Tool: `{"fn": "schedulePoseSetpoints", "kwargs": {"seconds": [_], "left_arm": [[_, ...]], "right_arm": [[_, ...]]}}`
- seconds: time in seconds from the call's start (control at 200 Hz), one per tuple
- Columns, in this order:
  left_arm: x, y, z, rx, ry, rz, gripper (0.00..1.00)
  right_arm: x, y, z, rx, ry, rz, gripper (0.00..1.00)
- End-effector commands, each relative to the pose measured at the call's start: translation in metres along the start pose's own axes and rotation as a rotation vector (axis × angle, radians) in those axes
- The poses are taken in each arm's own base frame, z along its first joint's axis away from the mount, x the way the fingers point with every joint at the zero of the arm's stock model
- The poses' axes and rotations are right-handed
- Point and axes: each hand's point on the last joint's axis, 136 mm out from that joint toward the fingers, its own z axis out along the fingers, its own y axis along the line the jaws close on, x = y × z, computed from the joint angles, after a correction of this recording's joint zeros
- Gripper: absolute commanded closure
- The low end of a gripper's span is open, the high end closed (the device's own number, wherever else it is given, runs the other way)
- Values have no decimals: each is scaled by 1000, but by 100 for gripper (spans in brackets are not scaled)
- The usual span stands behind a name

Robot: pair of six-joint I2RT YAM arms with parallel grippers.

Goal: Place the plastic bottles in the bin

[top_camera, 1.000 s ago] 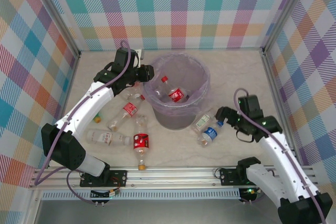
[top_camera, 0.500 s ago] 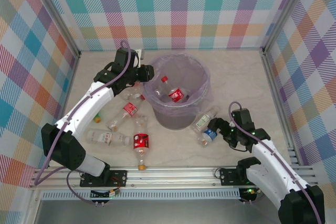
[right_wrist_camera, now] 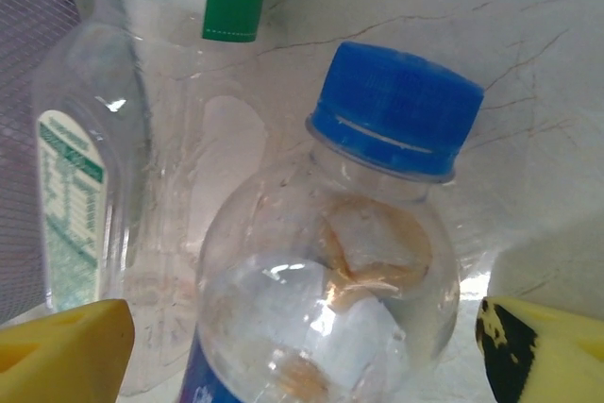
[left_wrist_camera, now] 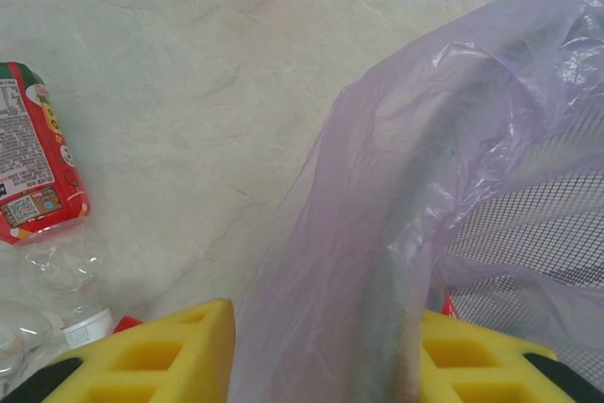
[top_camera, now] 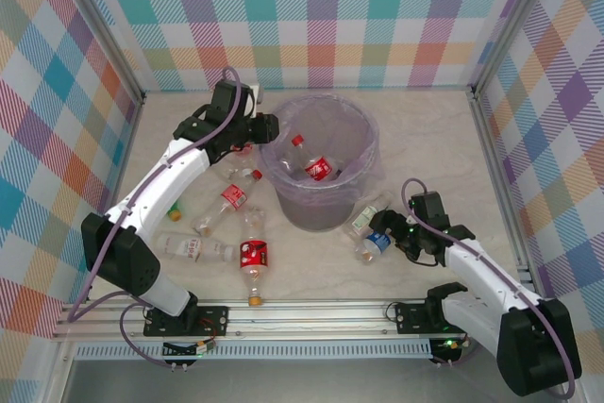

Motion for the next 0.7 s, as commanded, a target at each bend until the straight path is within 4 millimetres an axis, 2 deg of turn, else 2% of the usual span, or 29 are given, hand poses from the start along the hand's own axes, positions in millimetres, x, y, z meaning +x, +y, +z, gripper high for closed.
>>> {"fn": "schedulePoseSetpoints", "kwargs": {"seconds": [0.0,0.1,0.295,0.515,0.695], "left_arm": [[33,15,24,-67,126,4,59],[33,17,31,-78,130,3,60],[28,14,43,-78,134,3,60],[26,8,50,-79,148,15,60],[34,13,48,-97,143,37,60]], "right_arm": [[-6,0,4,-2,-20,-34,10],[-10,-2,6,7,-34,-38,18],[-14,-13,4,44,-46,-42,27],[-30,-26,-16,57,-94,3,39],[-38,-27,-34,50,-123,10,42]]}}
